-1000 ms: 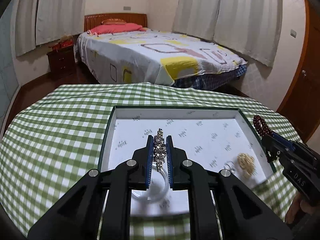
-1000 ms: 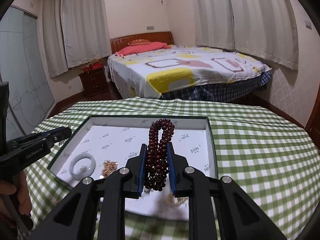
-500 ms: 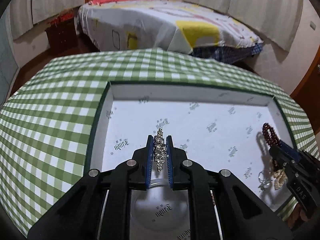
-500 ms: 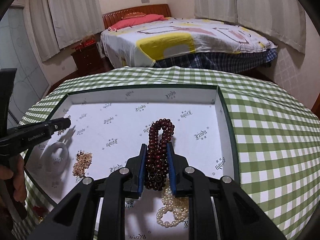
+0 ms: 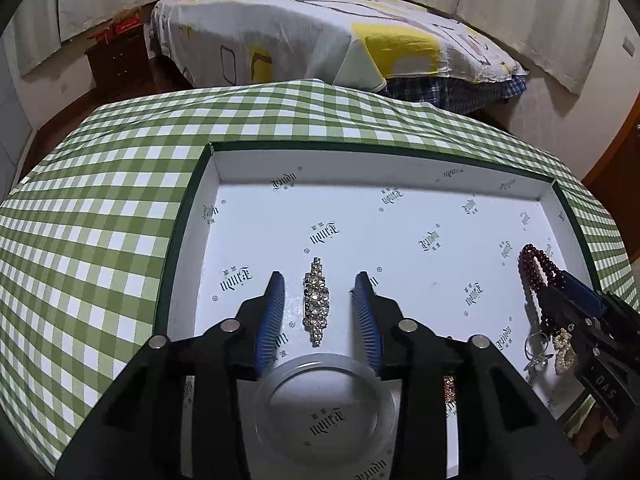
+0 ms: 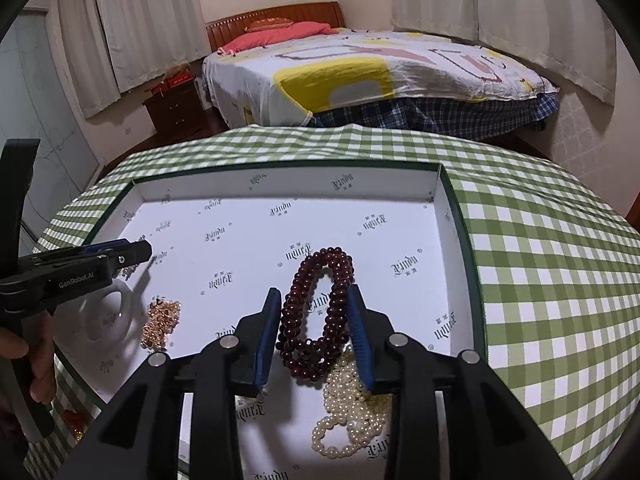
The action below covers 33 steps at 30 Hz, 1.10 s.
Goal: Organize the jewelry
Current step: 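Carry the bracelet and silver brooch into the green box and open both grippers, then withdraw both grippers and grasp the red tassel charm with the right gripper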
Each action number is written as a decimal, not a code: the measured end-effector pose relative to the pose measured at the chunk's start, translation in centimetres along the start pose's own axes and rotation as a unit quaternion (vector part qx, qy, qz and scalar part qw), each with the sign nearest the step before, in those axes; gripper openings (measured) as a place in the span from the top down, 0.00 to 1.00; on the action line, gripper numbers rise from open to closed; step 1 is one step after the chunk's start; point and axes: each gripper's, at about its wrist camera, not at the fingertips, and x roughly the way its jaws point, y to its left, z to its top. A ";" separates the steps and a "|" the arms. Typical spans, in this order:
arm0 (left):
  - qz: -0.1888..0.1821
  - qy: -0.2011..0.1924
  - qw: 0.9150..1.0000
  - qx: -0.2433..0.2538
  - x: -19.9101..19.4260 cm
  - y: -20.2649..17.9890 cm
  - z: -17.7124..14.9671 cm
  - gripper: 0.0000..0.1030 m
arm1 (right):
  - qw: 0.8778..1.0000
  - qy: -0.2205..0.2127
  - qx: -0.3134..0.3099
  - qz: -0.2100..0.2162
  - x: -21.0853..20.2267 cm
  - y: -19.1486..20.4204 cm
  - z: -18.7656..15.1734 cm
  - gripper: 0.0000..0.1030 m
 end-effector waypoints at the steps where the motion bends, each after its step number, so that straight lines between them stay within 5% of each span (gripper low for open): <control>1: -0.002 -0.007 1.000 -0.002 -0.4 0.1 0.0 0.54 | 1.000 -0.005 0.000 -0.001 -0.2 0.0 0.0 0.63; 5: -0.005 -0.033 0.999 -0.005 -1.8 0.1 -0.1 0.41 | 1.000 -0.020 -0.002 0.000 -1.2 0.0 0.2 0.58; 15: -0.010 -0.045 0.999 -0.015 -3.1 0.6 -1.2 0.38 | 0.999 -0.036 -0.004 0.000 -2.7 0.5 -0.2 0.57; 33: -0.003 -0.172 0.985 -0.016 -13.8 0.7 -8.8 0.38 | 0.995 -0.102 -0.011 -0.006 -11.1 3.6 -5.6 0.57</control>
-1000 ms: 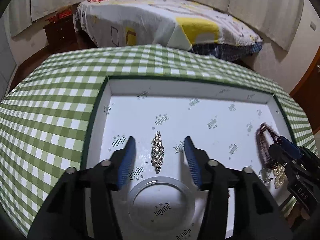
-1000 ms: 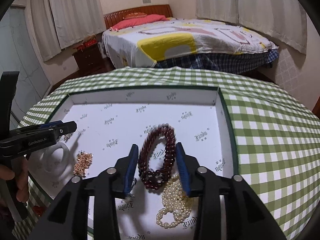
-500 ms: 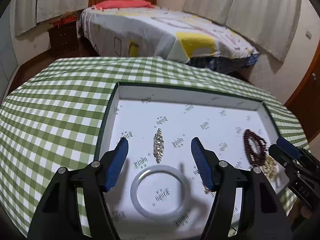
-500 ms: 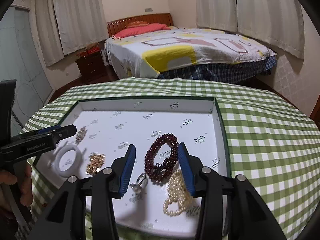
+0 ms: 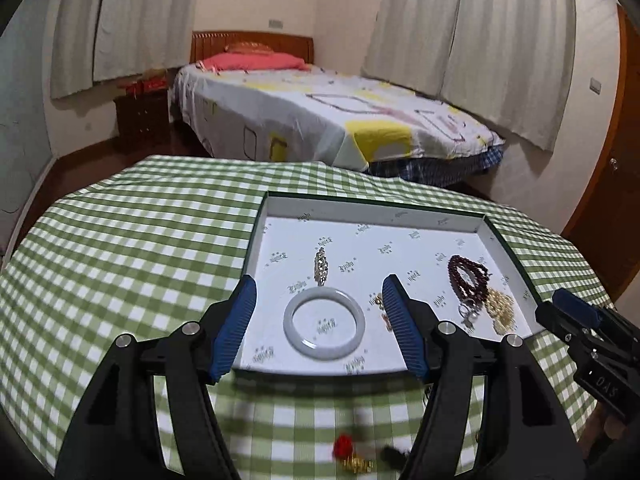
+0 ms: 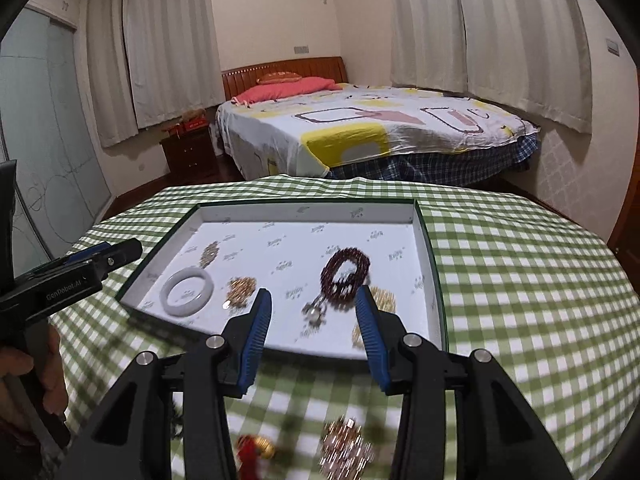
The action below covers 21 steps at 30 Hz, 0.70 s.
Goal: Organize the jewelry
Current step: 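Withdraw both grippers and grasp the red tassel charm with the right gripper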
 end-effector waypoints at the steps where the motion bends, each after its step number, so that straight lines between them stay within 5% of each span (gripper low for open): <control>1: 0.001 -0.006 1.000 0.002 -0.6 0.0 -0.3 0.38 | 1.000 -0.001 0.001 0.000 -0.3 0.1 -0.3 0.57; 21: 0.019 0.025 0.999 -0.001 -5.8 1.2 -6.9 0.38 | 0.997 0.063 -0.009 0.035 -2.0 3.7 -6.8 0.63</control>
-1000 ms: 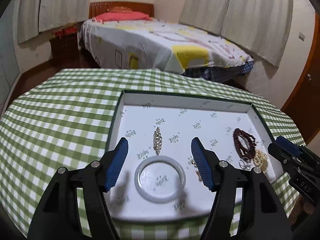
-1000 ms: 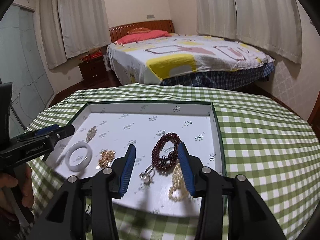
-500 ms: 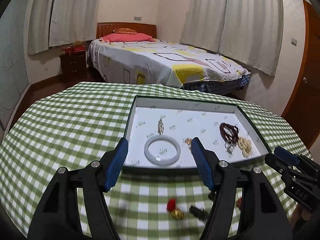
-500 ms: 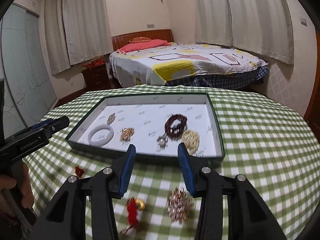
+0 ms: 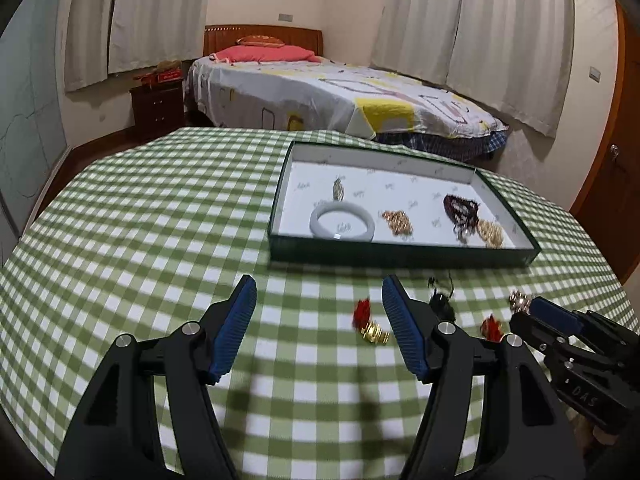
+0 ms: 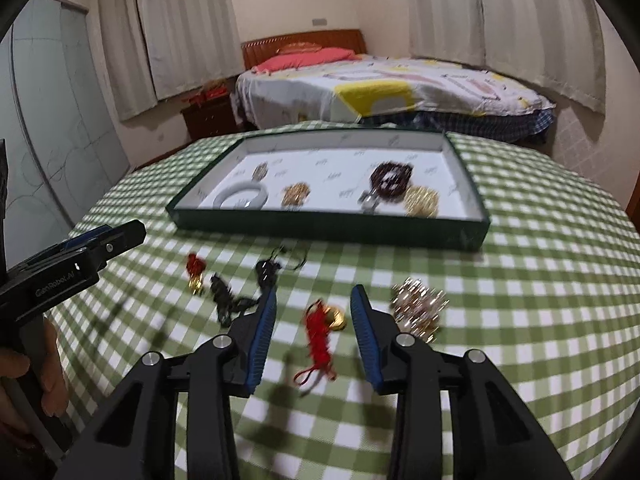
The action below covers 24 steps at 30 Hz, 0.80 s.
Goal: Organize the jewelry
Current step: 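Withdraw both grippers and grasp the red tassel charm with the right gripper, then grasp the red flower pendant with gold turtle using the left gripper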
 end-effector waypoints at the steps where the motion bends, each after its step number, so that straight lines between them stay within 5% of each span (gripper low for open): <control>1: 0.002 0.005 1.000 0.000 0.0 0.1 -0.3 0.38 | 1.000 0.005 -0.002 0.000 0.1 0.1 -0.2 0.63; 11: 0.000 0.034 0.999 -0.007 1.0 0.4 -1.6 0.39 | 0.998 0.058 0.002 -0.004 2.3 0.2 -1.3 0.71; 15: -0.001 0.043 0.999 -0.005 1.7 0.0 -1.8 0.39 | 0.998 0.061 -0.001 -0.006 2.5 0.0 -1.4 0.88; 24: -0.007 0.067 0.998 0.010 3.4 -1.5 -1.7 0.47 | 0.998 0.058 -0.004 -0.002 2.2 -0.5 -1.5 0.90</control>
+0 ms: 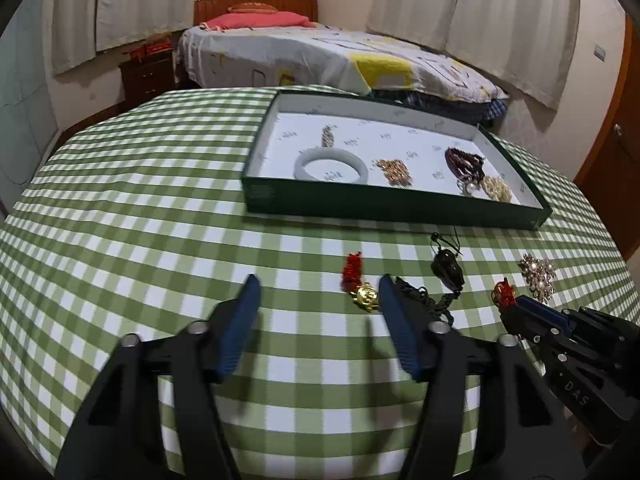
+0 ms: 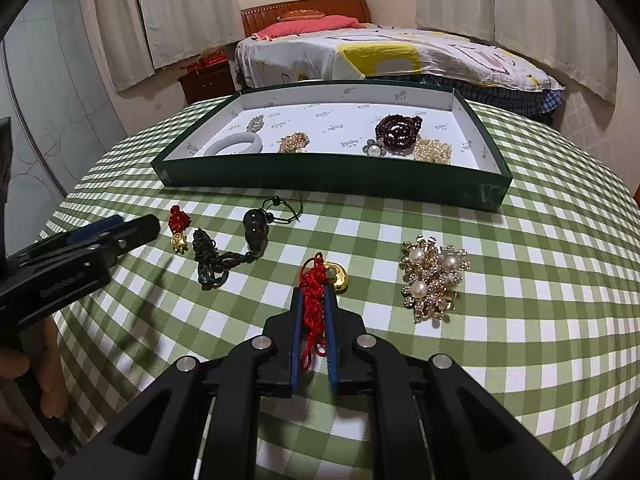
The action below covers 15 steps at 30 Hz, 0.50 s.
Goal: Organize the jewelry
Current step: 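Grasp the red flower pendant with gold turtle using the left gripper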
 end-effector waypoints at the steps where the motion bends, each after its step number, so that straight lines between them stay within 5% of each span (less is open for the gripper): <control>1: -0.001 0.004 1.000 0.002 0.2 -0.2 0.0 0.47 | 1.000 0.000 0.002 0.002 0.0 -0.1 0.0 0.90; 9: -0.004 0.039 0.999 0.011 2.2 -1.1 0.2 0.47 | 1.000 -0.002 0.008 0.012 0.0 -0.4 0.0 0.90; 15: 0.005 0.041 0.999 0.013 1.7 -0.5 0.0 0.58 | 1.000 -0.003 0.011 0.015 0.0 -0.5 0.0 0.90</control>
